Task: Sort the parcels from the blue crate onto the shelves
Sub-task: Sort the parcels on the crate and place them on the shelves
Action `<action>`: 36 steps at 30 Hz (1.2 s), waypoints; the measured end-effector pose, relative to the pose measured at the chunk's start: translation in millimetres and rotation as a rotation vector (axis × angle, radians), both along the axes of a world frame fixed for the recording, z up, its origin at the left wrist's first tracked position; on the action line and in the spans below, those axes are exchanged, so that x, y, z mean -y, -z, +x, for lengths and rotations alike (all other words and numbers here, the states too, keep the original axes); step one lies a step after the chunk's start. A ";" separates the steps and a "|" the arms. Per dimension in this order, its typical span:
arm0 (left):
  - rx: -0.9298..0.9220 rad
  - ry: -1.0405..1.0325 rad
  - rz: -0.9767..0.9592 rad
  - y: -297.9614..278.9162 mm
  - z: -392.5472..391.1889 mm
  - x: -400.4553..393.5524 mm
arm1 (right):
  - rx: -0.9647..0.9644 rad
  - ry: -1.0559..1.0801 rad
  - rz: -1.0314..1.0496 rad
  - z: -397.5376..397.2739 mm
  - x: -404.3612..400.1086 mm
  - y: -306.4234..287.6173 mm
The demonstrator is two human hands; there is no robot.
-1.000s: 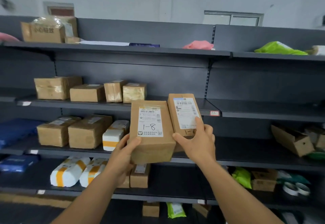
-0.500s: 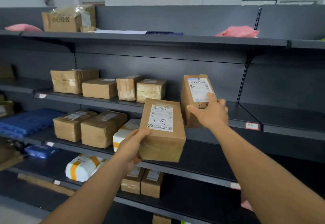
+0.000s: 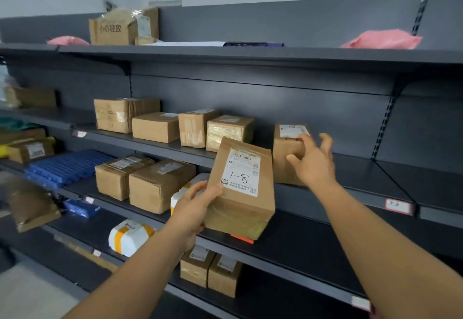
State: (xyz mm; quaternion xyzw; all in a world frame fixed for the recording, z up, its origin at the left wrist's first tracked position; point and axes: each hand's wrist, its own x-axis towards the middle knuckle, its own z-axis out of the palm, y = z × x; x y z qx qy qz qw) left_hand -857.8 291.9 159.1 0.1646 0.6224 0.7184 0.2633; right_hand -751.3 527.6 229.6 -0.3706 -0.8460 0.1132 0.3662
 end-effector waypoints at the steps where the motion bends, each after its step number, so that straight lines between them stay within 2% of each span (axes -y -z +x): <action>1: 0.002 -0.003 0.008 -0.4 1.0 0.2 | -0.015 -0.016 0.047 2.6 0.8 4.4; 3: 0.006 -0.007 0.020 -1.7 3.6 1.0 | -0.008 -0.031 0.158 6.0 0.7 14.5; 7: 0.018 -0.012 0.038 -4.5 6.8 2.9 | 0.185 -0.027 0.275 3.7 -4.9 29.1; 16: 0.051 -0.004 0.026 -0.1 5.0 5.2 | 0.423 -0.103 0.049 -22.8 -23.3 7.2; 18: 0.058 0.003 0.032 0.6 6.3 6.3 | 0.404 -0.124 0.033 -22.1 -19.8 2.2; 21: 0.070 0.015 0.029 5.4 6.9 10.2 | 0.255 -0.226 -0.032 -14.9 4.9 7.1; 28: 0.106 0.057 -0.026 25.1 8.7 32.9 | -0.113 -0.469 -0.527 13.4 98.8 59.1; 31: 0.140 0.102 -0.050 35.0 12.1 51.2 | -0.114 -0.458 -0.647 28.8 139.1 80.5; 36: 0.195 0.175 -0.131 67.0 14.9 86.6 | 0.035 -0.456 -0.789 56.8 194.2 120.4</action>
